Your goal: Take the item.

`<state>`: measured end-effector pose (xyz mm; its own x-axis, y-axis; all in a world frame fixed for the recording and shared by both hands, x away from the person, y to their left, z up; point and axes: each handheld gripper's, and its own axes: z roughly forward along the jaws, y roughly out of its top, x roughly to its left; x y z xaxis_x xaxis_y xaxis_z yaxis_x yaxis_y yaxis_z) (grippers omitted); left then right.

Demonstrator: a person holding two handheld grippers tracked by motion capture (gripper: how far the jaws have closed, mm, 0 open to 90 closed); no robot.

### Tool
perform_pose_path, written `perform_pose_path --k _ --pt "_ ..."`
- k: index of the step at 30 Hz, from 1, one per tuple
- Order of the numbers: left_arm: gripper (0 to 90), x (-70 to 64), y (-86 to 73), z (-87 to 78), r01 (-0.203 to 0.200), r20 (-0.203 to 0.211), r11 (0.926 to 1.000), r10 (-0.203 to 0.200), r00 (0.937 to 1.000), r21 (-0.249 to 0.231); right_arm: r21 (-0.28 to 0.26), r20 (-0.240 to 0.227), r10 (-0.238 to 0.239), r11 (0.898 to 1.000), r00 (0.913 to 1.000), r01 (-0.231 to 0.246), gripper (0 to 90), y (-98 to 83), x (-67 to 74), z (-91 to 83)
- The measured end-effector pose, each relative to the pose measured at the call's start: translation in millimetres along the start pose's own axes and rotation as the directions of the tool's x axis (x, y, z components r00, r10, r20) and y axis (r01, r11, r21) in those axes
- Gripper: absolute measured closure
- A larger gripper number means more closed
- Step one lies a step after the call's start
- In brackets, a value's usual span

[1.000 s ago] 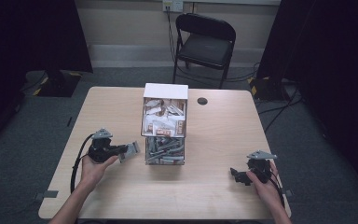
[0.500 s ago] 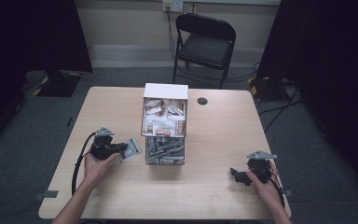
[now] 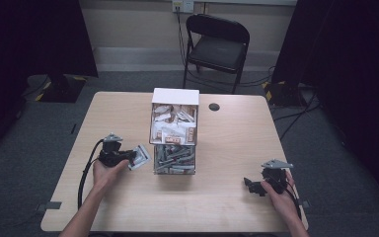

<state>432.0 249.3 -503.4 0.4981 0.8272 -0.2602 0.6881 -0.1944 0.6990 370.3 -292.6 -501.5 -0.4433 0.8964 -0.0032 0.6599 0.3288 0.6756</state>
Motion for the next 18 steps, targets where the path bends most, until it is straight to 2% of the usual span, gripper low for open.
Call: perform_pose_path --k 6,10,15,18 --pt "79.3 2.1 1.5 1.9 0.008 -0.015 1.0 -0.008 0.9999 -0.001 0.0 0.0 -0.001 1.0 1.0 0.001 0.0 0.0 0.0 0.0" --pt "74.4 1.2 1.8 2.5 -0.002 -0.032 1.0 0.002 0.9995 0.005 0.0 0.0 0.0 1.0 1.0 0.0 0.0 0.0 0.0 0.0" --pt "61.4 -0.6 2.4 2.8 0.015 -0.053 0.9999 -0.015 0.9985 -0.006 0.0 0.0 -0.001 1.0 1.0 0.001 0.0 0.0 -0.1 0.0" --pt "55.9 -1.9 4.3 0.6 0.008 -0.063 0.9999 -0.009 0.998 -0.012 0.0 0.0 -0.001 1.0 1.0 0.001 0.0 0.0 -0.1 0.0"
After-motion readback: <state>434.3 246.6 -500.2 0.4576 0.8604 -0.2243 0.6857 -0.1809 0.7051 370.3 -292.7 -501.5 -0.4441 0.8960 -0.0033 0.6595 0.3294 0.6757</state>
